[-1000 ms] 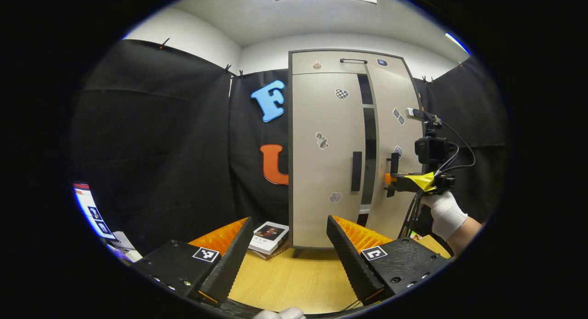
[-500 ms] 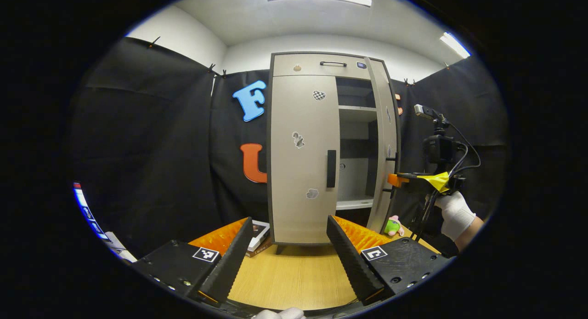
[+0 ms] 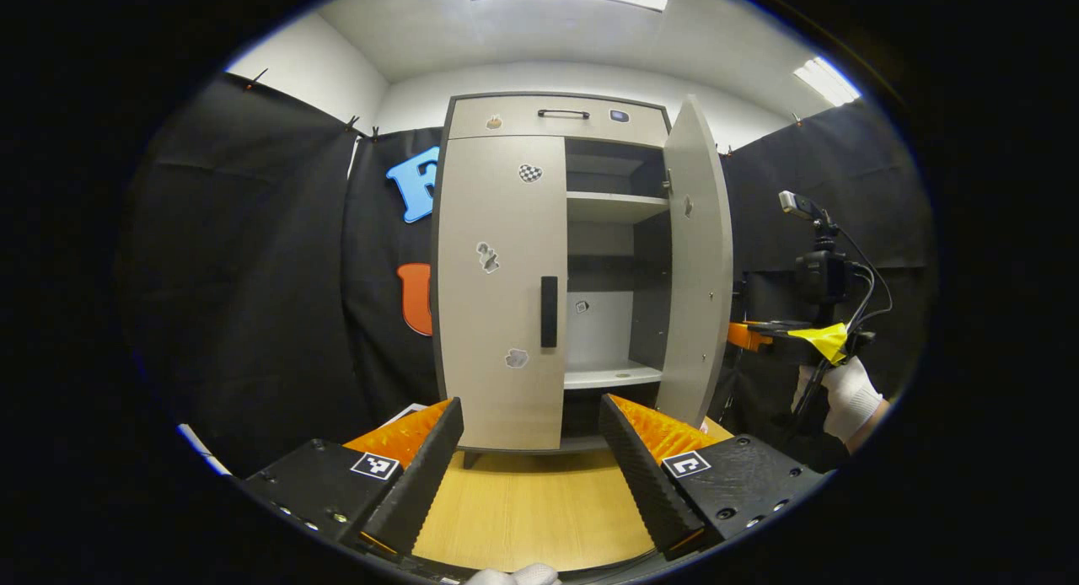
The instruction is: Open the right door of the double-door shoe cabinet with the right hand, and open the left door with the left hand.
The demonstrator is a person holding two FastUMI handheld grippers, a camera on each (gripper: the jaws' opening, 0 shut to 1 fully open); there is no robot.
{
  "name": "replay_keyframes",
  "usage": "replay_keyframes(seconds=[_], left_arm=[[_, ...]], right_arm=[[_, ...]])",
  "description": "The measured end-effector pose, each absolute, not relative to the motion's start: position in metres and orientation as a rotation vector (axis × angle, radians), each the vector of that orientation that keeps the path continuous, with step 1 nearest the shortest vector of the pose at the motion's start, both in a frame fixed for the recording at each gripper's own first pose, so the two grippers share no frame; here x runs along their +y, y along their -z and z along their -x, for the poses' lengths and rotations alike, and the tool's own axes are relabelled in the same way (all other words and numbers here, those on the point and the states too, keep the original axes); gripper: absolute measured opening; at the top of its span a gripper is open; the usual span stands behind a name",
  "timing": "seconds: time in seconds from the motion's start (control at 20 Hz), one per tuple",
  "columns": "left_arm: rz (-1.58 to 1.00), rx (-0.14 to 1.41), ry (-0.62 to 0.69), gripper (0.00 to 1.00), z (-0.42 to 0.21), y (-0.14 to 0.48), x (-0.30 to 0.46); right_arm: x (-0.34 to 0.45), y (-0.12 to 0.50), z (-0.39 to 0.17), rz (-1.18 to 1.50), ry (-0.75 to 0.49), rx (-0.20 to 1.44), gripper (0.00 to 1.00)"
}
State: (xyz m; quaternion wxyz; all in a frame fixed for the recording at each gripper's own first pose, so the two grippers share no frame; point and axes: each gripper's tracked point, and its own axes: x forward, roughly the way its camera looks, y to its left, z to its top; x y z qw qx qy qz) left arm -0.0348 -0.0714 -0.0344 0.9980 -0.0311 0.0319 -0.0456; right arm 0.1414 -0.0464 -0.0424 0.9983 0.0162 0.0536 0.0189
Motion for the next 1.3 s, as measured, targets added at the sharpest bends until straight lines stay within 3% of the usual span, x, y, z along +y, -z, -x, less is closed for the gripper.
replay_keyframes(seconds=[0.45, 1.3], left_arm=[[0.061, 0.055, 0.056, 0.97, 0.037, 0.026, -0.11], [0.047, 0.057, 0.037, 0.98, 0.026, 0.027, -0.094]], right_arm=[[-0.091, 0.04, -0.147, -0.061, -0.065, 0.117, 0.04], [-0.099, 0.037, -0.143, -0.038, -0.036, 0.095, 0.07]])
